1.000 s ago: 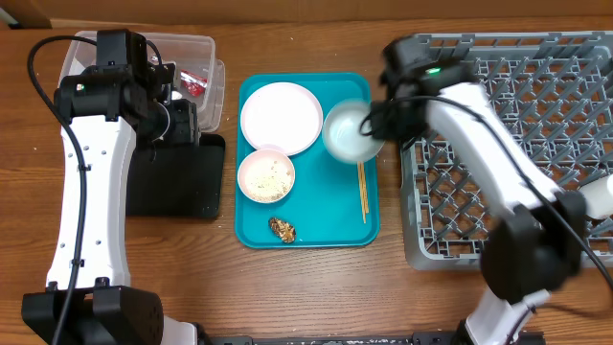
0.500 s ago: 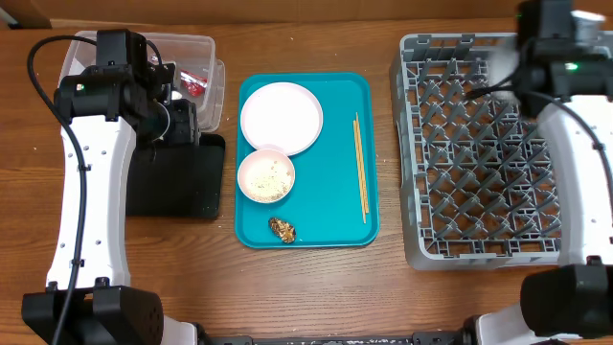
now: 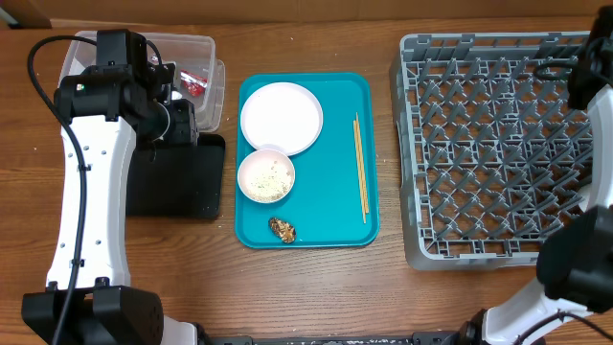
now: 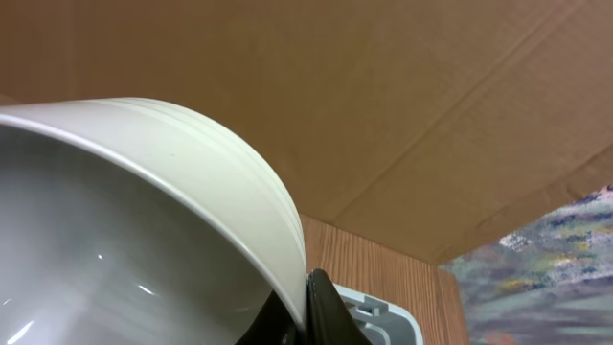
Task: Sort waste into correct bins and load items into the dishwasher
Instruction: 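Carry the white bowl right and place it in the dish rack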
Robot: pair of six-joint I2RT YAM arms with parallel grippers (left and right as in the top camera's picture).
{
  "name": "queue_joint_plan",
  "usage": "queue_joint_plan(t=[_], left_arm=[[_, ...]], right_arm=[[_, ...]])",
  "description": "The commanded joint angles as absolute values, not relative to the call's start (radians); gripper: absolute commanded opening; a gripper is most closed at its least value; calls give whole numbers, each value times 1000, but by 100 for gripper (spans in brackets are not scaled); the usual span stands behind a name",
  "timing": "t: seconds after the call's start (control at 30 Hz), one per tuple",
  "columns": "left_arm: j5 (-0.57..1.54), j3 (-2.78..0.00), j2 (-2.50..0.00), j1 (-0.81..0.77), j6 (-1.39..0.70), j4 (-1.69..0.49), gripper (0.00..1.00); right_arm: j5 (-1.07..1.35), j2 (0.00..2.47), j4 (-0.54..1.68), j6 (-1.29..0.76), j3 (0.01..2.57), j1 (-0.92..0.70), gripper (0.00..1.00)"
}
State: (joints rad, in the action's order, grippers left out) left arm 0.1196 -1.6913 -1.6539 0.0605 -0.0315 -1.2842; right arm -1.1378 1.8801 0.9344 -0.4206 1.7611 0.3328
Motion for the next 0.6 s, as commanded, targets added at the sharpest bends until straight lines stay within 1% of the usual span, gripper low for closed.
queue_joint_plan(t=[0.0,0.03,0.3,0.43,0.57], left_arm=[[131,-1704,-1647,57,-50,-1283,54],[132,-1704,-1647,58,-55,-1283,53],[131,-1704,-1647,57,-57,-1283,55],[131,-1704,-1647,57,-57,-1282,55],[131,-1704,-1647,57,-57,-1282,55]], right_arm=[[-1177,1917,904,-442,1766,357,4],[-1177,1976,896,-442,1766,366,4],[-1155,2103,918,-452,1766,366,4],[-1121,2107,941,-498,1757,366,4],[-1066,2107,968,-499,1752,366,4]])
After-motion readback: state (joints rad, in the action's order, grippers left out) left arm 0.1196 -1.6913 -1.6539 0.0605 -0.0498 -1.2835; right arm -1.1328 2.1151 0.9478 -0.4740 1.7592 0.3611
